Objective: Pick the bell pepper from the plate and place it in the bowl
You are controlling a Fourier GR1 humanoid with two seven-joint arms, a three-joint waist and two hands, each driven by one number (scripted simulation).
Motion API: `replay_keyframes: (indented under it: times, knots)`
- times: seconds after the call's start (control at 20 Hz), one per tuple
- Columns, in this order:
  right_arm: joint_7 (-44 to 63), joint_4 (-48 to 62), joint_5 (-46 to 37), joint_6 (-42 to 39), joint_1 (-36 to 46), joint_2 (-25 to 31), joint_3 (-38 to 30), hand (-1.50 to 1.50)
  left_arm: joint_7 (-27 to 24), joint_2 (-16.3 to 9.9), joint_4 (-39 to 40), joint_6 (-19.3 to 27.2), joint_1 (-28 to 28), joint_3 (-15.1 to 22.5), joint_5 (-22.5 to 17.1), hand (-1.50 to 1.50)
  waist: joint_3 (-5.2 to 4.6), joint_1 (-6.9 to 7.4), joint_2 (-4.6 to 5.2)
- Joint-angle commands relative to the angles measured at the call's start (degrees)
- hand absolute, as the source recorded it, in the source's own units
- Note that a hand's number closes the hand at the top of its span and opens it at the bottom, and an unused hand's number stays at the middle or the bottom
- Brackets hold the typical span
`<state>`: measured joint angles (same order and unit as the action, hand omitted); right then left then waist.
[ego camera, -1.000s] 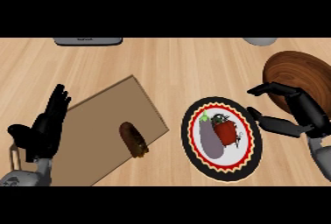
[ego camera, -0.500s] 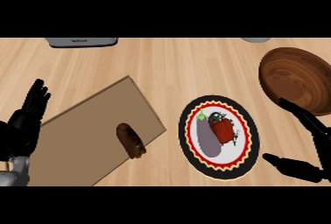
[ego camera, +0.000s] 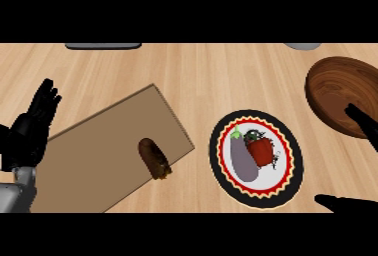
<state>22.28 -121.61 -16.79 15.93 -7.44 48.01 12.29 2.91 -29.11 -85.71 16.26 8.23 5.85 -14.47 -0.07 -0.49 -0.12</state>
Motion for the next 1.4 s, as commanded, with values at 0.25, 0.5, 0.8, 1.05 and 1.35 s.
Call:
replay_keyframes:
  times: [0.25, 0.5, 0.8, 1.05, 1.35]
  knots:
    - [21.0, 1.9, 5.6, -20.7, 20.4, 5.5, 2.2, -1.50, 2.7, 2.4, -1.9, 0.0, 1.8, 2.4, 2.6, 0.00, -0.12, 2.59, 0.46]
    - [24.7, 9.9, 8.1, -30.0, 28.3, 2.2, 8.3, -1.50, 0.6, 3.1, -1.7, -1.1, -0.4, 1.2, 2.3, 0.00, -0.05, 2.78, 0.43]
    - [30.3, 19.7, 13.8, -40.7, 39.3, -5.7, 11.8, -1.50, 3.6, 2.6, -1.9, -1.2, 0.9, 0.0, 3.1, 0.00, 0.00, 2.30, 0.30]
    - [27.5, 28.1, 10.4, -45.0, 38.1, -9.3, 14.5, -1.50, 1.3, 4.2, -2.9, -1.5, -1.2, -0.1, 4.3, 0.00, 0.05, 1.53, 0.22]
    - [29.4, 31.9, 8.0, -50.3, 39.3, -12.6, 14.8, -1.50, 3.4, 3.7, -3.9, -2.8, -1.1, -2.6, 4.7, 0.00, 0.06, 1.00, 0.08]
